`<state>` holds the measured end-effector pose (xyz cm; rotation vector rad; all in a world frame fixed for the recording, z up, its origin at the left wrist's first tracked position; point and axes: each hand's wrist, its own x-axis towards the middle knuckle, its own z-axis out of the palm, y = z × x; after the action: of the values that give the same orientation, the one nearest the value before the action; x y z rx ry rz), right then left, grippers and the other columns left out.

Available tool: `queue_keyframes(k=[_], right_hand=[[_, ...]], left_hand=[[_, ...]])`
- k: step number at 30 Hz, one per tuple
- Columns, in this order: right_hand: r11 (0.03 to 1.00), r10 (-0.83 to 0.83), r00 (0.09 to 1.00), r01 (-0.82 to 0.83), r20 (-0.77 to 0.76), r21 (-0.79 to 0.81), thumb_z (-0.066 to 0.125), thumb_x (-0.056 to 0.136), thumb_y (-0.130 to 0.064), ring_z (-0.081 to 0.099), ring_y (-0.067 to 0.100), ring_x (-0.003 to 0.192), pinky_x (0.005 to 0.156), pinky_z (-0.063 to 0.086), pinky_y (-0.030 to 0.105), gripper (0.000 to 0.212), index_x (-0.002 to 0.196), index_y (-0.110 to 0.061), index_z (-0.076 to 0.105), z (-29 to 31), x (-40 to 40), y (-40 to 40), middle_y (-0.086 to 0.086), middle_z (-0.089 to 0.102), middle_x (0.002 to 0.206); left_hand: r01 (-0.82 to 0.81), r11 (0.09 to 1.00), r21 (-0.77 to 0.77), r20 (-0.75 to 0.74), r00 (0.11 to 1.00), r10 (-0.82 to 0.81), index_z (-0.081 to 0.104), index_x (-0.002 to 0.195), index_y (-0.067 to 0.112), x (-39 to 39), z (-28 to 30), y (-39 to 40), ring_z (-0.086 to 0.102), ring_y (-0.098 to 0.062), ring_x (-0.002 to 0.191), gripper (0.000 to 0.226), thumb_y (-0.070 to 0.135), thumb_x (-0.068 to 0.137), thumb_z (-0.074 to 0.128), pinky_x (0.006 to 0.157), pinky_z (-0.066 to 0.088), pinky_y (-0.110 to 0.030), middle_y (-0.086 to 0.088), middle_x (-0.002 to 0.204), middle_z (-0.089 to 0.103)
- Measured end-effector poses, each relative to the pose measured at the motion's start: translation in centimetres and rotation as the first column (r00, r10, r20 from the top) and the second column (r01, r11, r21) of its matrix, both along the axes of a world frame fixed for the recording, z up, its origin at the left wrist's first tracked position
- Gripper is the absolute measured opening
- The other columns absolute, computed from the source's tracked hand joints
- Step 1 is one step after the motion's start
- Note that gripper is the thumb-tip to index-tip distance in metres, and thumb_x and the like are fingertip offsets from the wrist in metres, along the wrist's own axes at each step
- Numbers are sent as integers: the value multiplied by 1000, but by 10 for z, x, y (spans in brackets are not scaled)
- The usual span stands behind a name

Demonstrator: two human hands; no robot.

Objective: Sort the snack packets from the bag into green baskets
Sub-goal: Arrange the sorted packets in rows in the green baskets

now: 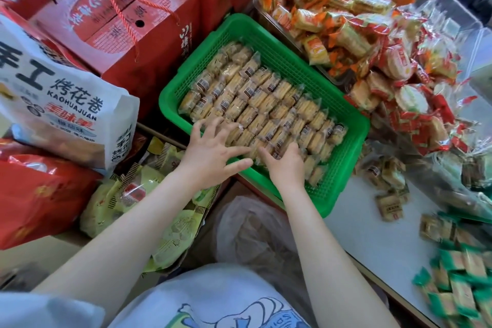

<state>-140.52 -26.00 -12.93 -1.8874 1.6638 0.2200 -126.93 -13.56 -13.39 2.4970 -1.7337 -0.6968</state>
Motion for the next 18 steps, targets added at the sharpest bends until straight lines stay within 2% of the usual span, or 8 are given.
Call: queue_keyframes(k=[2, 4, 9, 12, 14, 16, 18], right_hand=[[999, 38, 999, -38, 22, 0, 65, 89, -57, 59, 27, 83, 54, 35, 31, 49, 106, -12, 53, -3, -10, 1, 13, 64, 108], [999, 35, 999, -35, 3, -21, 66, 90, -55, 48, 21, 65, 51, 28, 32, 46, 78, -15, 46, -5, -13, 2, 10, 62, 91], [994, 90, 989, -96, -117, -44, 65, 91, -54, 39, 18, 54, 46, 25, 33, 55, 61, -14, 42, -5, -1, -3, 8, 52, 78], [991, 131, 985, -129, -113, 20, 61, 93, -55, 41, 20, 55, 47, 26, 32, 55, 62, -13, 45, -4, -2, -3, 8, 51, 80], [982, 167, 986, -165, -11, 98, 59, 95, -56, 43, 20, 58, 51, 29, 32, 54, 67, -11, 51, 4, -12, -4, 7, 50, 74], [962, 191, 971, -214, 140, 170, 59, 98, -48, 53, 17, 74, 63, 37, 31, 42, 86, -9, 69, 15, -31, -5, 1, 59, 80], [960, 180, 944, -230, 277, 161, 59, 100, -37, 57, 10, 95, 80, 41, 27, 30, 109, -14, 75, 27, -55, -5, -8, 66, 100]], left_hand=[[16, 999, 39, -5, 1000, -15, 27, 145, 62, -6, 4, -7, -13, -30, 152, 75, 83, 82, -8, 115, -8, -66, 5, 168, -3], [17, 998, 61, 11, 1000, -18, 29, 146, 60, -11, 4, -12, -19, -30, 152, 80, 83, 81, -10, 114, -10, -68, 4, 168, -7], [-23, 991, 130, 30, 999, 19, 29, 148, 59, -14, 7, -16, -22, -33, 151, 77, 83, 84, -7, 115, -11, -67, 2, 167, -14], [-60, 987, 148, 26, 998, 57, 30, 146, 61, -17, 10, -20, -17, -35, 152, 74, 82, 85, -6, 116, -8, -68, 0, 168, -10], [-80, 985, 156, 4, 997, 81, 31, 144, 62, -17, 14, -22, -15, -34, 152, 72, 81, 85, -6, 116, -7, -67, -1, 168, -7], [-101, 983, 156, -18, 994, 105, 36, 143, 60, -17, 17, -22, -14, -31, 153, 69, 78, 88, -2, 116, -7, -65, -1, 169, -5], [-148, 985, 94, -47, 987, 153, 44, 143, 51, -25, 19, -23, -11, -28, 154, 65, 74, 94, 7, 117, -8, -62, -5, 168, 3]])
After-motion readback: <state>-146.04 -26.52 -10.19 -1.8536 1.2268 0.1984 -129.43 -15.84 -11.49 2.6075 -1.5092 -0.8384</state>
